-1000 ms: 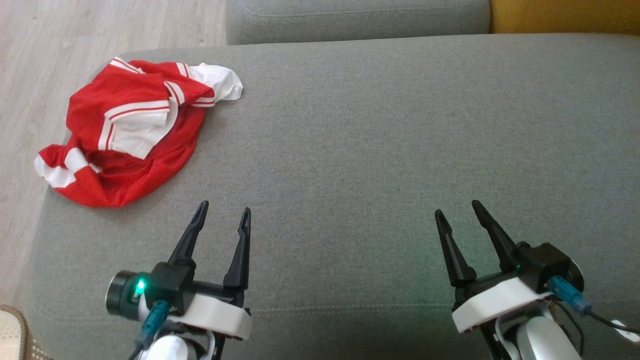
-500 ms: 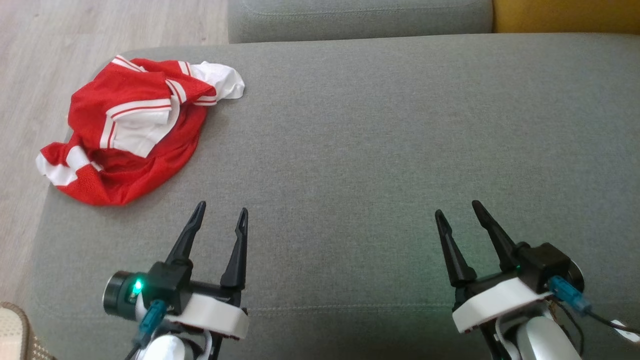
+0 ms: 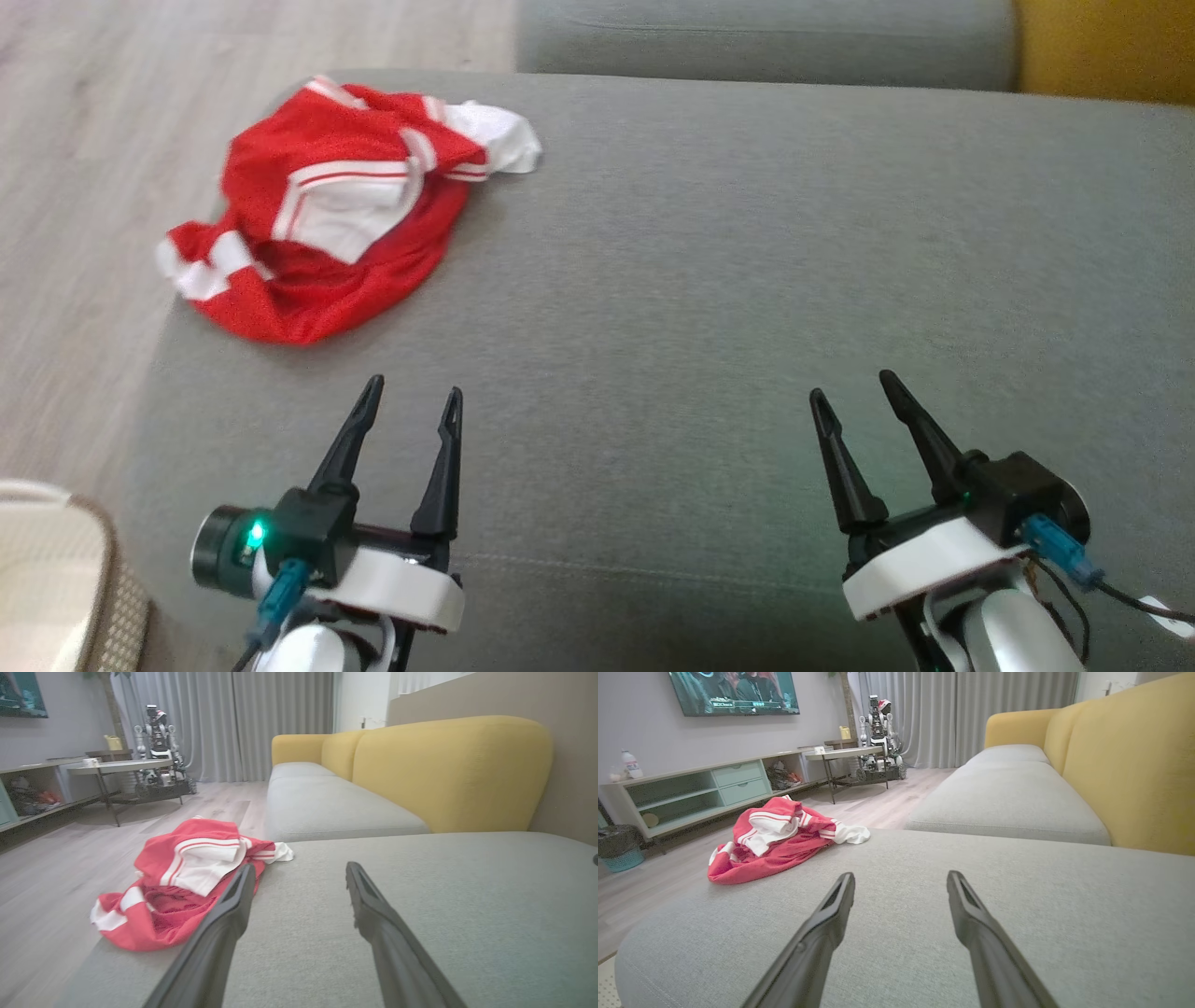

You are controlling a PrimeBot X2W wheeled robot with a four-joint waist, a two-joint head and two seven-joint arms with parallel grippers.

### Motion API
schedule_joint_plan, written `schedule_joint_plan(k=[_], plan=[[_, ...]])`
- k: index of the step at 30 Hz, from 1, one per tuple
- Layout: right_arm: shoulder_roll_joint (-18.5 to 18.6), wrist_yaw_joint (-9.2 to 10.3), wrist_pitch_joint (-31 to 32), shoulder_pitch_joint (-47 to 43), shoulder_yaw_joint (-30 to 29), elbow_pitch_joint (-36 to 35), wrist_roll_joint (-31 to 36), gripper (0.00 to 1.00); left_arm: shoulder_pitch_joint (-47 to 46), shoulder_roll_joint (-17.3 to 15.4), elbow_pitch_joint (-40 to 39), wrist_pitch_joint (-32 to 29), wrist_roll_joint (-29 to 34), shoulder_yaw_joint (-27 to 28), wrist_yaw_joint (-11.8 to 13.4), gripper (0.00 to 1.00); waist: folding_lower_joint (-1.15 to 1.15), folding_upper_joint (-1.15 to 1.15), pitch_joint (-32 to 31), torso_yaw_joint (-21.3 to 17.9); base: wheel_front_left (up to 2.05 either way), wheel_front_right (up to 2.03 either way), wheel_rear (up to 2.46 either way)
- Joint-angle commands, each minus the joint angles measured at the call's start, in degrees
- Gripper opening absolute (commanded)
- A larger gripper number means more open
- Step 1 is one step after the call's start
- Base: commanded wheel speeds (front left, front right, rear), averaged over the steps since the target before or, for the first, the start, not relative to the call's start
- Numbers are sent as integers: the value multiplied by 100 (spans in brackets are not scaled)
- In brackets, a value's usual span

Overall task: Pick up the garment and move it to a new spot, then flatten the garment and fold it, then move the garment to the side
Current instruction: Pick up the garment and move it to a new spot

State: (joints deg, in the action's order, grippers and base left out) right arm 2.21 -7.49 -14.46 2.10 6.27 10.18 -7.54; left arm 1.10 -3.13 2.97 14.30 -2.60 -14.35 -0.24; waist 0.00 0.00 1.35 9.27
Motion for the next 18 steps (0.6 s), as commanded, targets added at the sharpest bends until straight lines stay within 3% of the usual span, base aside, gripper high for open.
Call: schedule_joint_plan(k=[1,18], plan=[[66,0,-54,223,153,-222,56,100,-136,23,-231,70,26,188,38,100,0,0,-8,185,0,0,0],[66,0,-54,159,184,-216,27,100,-62,24,-237,70,-35,207,62,100,0,0,-68,1368,0,0,0]])
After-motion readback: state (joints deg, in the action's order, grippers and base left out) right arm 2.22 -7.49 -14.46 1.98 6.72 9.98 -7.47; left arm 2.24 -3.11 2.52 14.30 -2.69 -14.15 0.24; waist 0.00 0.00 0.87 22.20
